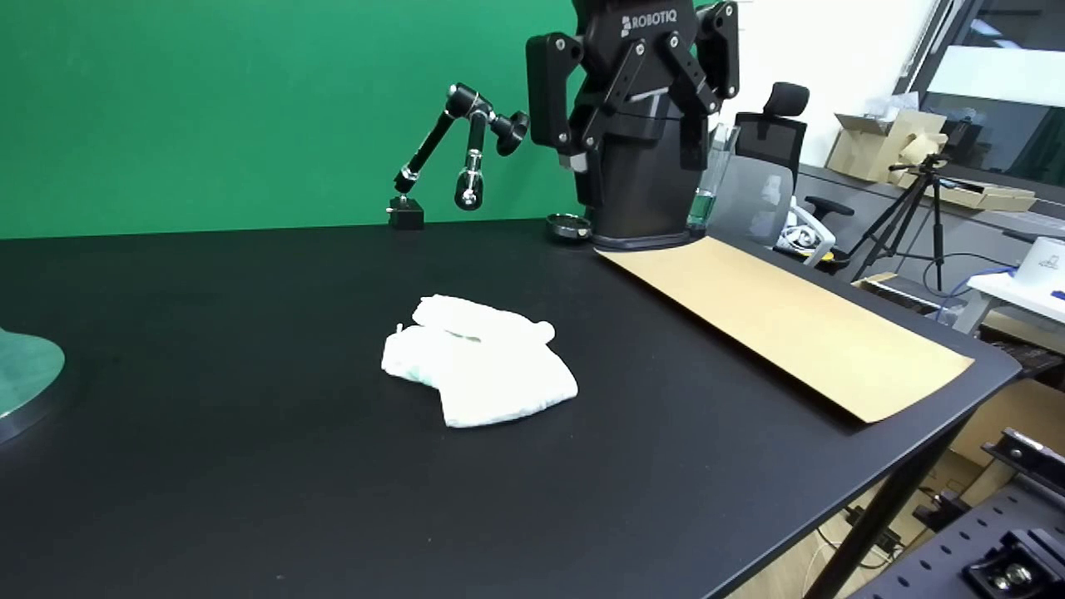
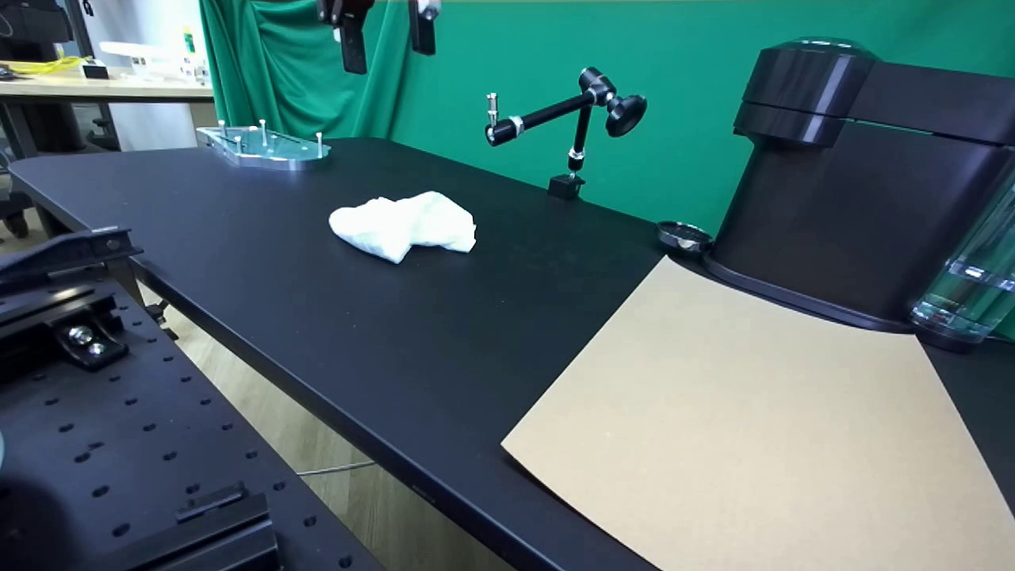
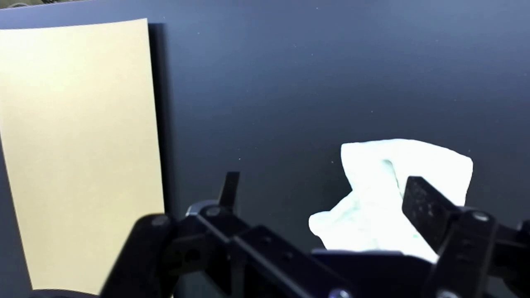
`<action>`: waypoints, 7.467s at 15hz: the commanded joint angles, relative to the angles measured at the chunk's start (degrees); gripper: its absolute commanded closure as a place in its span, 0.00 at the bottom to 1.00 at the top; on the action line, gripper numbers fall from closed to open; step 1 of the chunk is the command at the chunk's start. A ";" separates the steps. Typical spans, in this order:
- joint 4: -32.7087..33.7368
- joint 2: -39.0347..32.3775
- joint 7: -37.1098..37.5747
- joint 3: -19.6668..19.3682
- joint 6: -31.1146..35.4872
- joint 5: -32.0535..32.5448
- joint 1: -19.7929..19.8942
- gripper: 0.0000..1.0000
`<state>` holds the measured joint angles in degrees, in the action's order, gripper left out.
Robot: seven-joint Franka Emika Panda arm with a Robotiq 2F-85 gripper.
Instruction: Hang up the cloth on the stand
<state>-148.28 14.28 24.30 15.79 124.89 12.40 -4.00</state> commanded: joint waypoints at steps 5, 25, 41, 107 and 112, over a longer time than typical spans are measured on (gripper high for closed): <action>3.62 -11.10 -0.80 -3.42 12.54 -5.21 -1.31 0.00; 8.59 -28.62 -2.19 -9.39 26.37 0.32 -5.64 0.00; 13.86 -36.95 -12.21 -10.13 25.85 -5.42 -7.05 0.97; 50.31 -38.10 -17.33 -12.68 -9.12 -17.84 -0.04 0.99; 43.63 -33.27 -16.87 -13.00 -4.50 -18.57 0.57 0.99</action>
<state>-98.87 -24.25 6.90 3.04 118.29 -4.94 -3.78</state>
